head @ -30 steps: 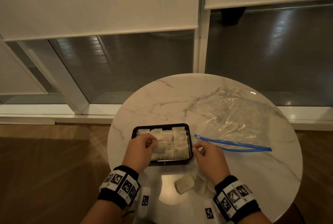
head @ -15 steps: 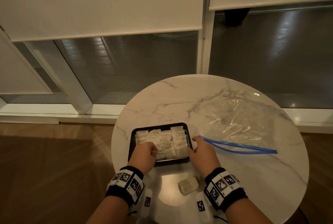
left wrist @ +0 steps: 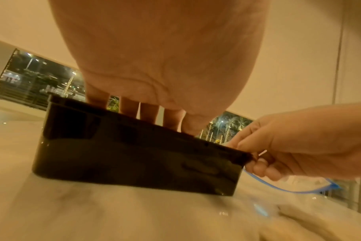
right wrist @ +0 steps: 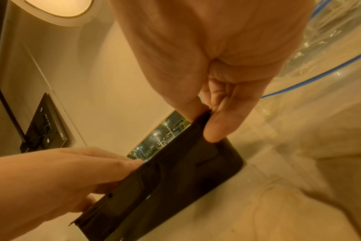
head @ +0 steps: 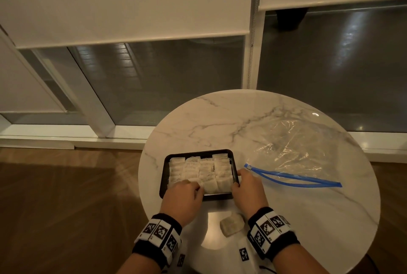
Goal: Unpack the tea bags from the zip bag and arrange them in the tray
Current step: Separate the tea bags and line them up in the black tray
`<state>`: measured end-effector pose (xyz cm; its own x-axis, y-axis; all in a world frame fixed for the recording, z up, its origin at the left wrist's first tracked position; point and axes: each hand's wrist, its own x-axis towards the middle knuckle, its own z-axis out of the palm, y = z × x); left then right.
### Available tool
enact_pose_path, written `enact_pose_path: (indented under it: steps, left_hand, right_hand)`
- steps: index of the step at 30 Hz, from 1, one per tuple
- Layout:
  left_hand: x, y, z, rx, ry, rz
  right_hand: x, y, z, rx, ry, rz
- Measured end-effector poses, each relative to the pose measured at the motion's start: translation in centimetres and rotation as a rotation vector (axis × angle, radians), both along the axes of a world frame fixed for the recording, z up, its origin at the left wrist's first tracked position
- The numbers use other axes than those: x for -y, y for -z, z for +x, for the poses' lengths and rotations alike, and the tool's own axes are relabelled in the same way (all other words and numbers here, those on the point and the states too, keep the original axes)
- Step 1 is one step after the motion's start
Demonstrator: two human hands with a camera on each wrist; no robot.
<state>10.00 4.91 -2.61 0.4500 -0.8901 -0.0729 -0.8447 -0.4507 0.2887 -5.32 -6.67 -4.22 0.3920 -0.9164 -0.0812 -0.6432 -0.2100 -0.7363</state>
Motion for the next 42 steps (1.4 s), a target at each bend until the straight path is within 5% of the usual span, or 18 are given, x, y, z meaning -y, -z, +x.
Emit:
enact_pose_path:
  steps: [18, 28, 42]
  left_hand:
    - [-1.4, 0.9, -1.4, 0.225, -0.015, 0.201]
    - [1.0, 1.2, -4.4, 0.097, 0.134, 0.073]
    - [0.3, 1.1, -4.6, 0.153, 0.055, -0.012]
  right_hand:
    - [-1.0, 0.6, 0.2, -0.071, 0.103, -0.047]
    - [-1.2, 0.6, 0.6, -0.095, 0.125, -0.054]
    - [-1.1, 0.5, 0.5, -0.095, 0.121, -0.038]
